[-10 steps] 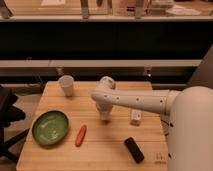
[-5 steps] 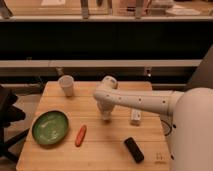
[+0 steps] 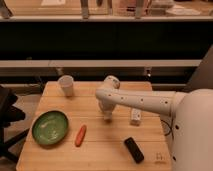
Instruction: Wipe the white sponge on the table
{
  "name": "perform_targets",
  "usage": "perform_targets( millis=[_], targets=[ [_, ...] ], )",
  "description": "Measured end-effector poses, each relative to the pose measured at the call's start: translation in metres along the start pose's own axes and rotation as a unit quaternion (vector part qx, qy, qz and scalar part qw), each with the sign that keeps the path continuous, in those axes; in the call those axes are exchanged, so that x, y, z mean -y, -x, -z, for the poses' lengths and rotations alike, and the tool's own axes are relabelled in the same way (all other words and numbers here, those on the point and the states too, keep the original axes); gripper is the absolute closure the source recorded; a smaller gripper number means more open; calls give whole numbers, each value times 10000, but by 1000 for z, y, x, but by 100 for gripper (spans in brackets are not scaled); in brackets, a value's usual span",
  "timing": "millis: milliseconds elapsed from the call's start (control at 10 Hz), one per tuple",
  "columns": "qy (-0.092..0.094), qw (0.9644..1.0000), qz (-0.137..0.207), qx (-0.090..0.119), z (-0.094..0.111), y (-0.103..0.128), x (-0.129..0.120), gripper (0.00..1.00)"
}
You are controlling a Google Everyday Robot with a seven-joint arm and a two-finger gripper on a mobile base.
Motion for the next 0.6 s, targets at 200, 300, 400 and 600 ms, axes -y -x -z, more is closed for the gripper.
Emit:
perform_targets(
  millis=[200, 300, 400, 600],
  targets=[
    [-27, 10000, 74, -17, 1, -3, 1, 95],
    [-33, 10000, 90, -22, 1, -3, 1, 95],
    [-42, 9999, 117, -21, 0, -3, 0, 95],
    [-56, 9998, 176, -23, 1, -4, -3, 95]
  ],
)
